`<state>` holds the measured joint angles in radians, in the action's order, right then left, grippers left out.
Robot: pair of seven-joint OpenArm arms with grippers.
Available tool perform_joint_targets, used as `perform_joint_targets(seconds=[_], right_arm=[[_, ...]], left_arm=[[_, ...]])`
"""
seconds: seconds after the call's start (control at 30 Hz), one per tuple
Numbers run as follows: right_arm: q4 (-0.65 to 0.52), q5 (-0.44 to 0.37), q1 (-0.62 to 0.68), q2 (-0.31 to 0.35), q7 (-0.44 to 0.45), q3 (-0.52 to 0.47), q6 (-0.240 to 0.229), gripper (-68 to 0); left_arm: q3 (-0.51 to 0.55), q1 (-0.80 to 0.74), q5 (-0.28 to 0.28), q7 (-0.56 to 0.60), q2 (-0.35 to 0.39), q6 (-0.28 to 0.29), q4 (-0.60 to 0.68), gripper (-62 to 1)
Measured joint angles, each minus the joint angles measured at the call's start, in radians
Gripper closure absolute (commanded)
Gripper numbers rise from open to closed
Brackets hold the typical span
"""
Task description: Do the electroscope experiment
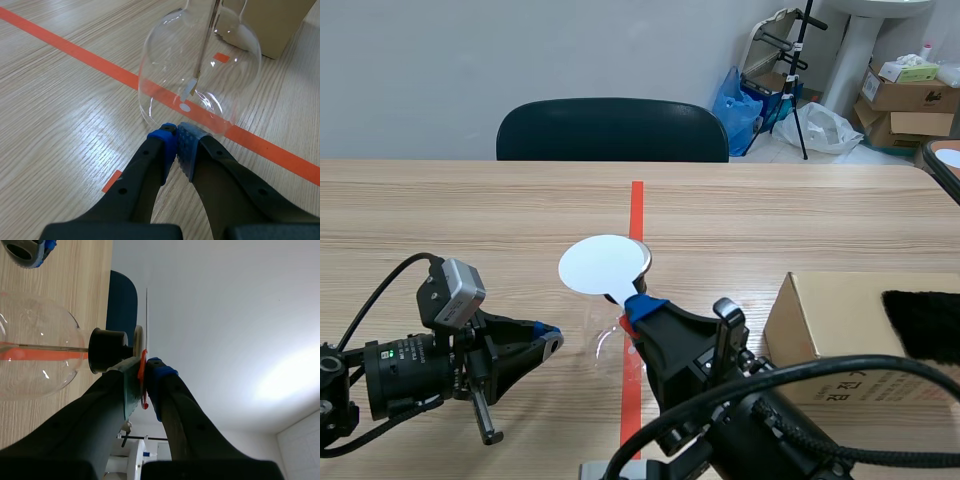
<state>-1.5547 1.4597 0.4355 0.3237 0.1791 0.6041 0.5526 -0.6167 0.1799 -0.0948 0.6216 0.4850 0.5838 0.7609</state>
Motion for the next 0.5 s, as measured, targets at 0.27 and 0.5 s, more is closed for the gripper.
perform_joint_targets(seconds=[0.27,0.5], right_arm=[[0.000,0.000,0.000,0.000,-0.074,0.000,0.000,-1.0],[0.000,0.000,0.000,0.000,-0.272,0.000,0.000,-1.0]], left_arm=[[0.000,0.000,0.000,0.000,0.000,0.000,0.000,-3.0],[0.000,0.000,0.000,0.000,0.000,0.000,0.000,-3.0]])
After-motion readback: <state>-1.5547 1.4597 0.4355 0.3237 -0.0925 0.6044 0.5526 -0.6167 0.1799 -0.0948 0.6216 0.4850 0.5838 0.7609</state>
